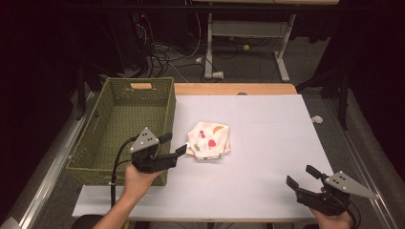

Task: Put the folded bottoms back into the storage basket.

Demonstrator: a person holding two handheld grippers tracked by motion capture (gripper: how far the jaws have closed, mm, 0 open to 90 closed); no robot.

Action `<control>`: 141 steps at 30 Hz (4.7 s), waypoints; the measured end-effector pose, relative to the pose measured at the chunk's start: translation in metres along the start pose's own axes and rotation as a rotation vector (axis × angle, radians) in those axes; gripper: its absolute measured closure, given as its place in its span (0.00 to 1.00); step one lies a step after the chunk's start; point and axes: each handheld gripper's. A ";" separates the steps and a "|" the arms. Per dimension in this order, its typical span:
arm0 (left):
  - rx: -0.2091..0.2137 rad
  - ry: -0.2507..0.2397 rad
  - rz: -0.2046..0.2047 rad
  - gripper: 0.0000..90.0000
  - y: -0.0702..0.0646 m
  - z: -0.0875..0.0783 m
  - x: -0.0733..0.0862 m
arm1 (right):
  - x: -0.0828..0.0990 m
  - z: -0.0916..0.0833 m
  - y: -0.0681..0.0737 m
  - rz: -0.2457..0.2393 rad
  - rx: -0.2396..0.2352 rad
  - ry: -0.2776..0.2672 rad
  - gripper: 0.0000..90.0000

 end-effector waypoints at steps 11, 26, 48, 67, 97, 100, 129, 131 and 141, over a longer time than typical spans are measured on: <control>0.014 0.006 0.006 0.34 -0.008 0.004 -0.009 | 0.000 0.000 0.000 -0.001 -0.001 0.002 0.22; 0.038 0.050 0.012 0.34 -0.022 0.032 -0.032 | 0.000 -0.001 0.000 0.000 -0.004 -0.007 0.22; -0.058 0.233 -0.074 0.32 -0.009 0.091 -0.052 | 0.000 -0.001 0.000 -0.001 -0.012 -0.008 0.22; -0.141 0.381 -0.148 0.26 0.007 0.144 -0.055 | 0.000 0.000 0.000 -0.005 -0.021 -0.003 0.22; -0.246 0.527 -0.284 0.25 0.051 0.180 -0.026 | 0.000 0.001 0.001 -0.014 -0.029 0.002 0.22; -0.249 0.558 -0.310 0.25 0.054 0.182 -0.024 | 0.000 0.002 0.001 -0.014 -0.030 0.002 0.22; -0.162 0.614 -0.232 0.75 0.043 0.188 -0.018 | -0.001 0.003 0.001 -0.020 -0.031 0.006 0.22; -0.151 0.618 -0.224 0.79 0.043 0.189 -0.019 | -0.001 0.002 0.001 -0.019 -0.031 0.005 0.22; -0.118 0.576 -0.218 0.83 0.036 0.182 -0.030 | -0.001 0.002 0.001 -0.020 -0.033 0.006 0.22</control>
Point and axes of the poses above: each handheld gripper's, and its own axes: z roughly forward along the jaws, x roughly out of its underside, y roughly to its left, and after that the axes turned 1 degree about -z, right-handed
